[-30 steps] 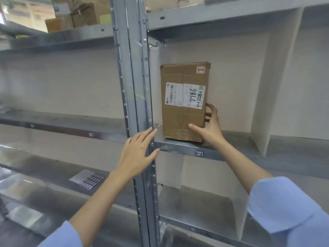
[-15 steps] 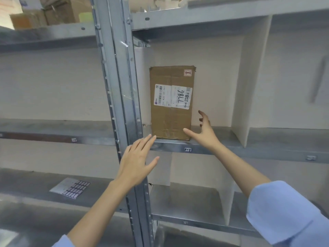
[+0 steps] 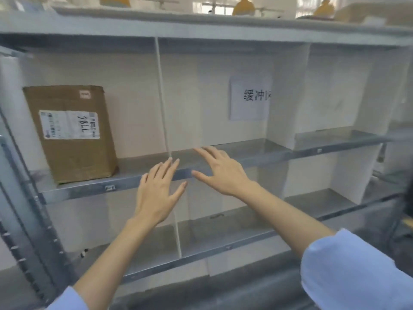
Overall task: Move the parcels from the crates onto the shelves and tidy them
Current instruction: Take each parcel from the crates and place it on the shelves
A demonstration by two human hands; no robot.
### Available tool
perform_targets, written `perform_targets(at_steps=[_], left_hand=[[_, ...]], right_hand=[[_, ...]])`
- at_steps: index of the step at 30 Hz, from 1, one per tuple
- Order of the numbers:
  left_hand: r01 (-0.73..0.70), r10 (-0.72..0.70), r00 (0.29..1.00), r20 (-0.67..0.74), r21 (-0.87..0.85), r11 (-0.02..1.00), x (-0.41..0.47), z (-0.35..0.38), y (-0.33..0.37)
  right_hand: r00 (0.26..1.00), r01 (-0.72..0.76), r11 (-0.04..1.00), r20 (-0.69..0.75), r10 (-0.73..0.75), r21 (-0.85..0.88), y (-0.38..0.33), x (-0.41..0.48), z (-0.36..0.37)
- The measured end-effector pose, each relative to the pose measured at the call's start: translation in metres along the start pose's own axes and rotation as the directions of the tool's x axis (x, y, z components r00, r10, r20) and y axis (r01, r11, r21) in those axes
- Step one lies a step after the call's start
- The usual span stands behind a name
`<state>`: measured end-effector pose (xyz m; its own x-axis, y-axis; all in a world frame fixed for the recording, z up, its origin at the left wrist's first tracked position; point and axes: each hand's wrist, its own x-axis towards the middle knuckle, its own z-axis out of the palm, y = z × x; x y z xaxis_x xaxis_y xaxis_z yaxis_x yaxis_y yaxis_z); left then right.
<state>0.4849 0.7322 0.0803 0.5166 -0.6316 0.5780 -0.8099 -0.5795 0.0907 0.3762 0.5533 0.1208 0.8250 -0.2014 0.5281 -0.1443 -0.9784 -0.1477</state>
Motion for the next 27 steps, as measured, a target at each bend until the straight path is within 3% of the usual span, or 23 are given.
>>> perform_targets(at_steps=[5,11,20,27], left_hand=[[-0.063,0.069,0.996,0.058,-0.102,0.993,0.020,0.045,0.138],[-0.227,0.261,0.958,0.119,-0.237,0.944,0.035,0.095,0.317],[-0.442,0.528,0.843,0.105,-0.423,0.791,0.058,0.161,0.557],[-0.542,0.667,0.740,0.086,-0.511,0.667,0.078,0.215,0.730]], right_hand=[[0.980,-0.191,0.957,0.008,0.197,-0.220,0.126,-0.098,-0.067],[0.895,-0.407,0.823,0.005,0.446,-0.396,0.255,-0.228,-0.153],[0.626,-0.729,0.530,-0.109,0.772,-0.433,0.395,-0.407,-0.253],[0.426,-0.846,0.308,-0.205,0.881,-0.436,0.497,-0.496,-0.302]])
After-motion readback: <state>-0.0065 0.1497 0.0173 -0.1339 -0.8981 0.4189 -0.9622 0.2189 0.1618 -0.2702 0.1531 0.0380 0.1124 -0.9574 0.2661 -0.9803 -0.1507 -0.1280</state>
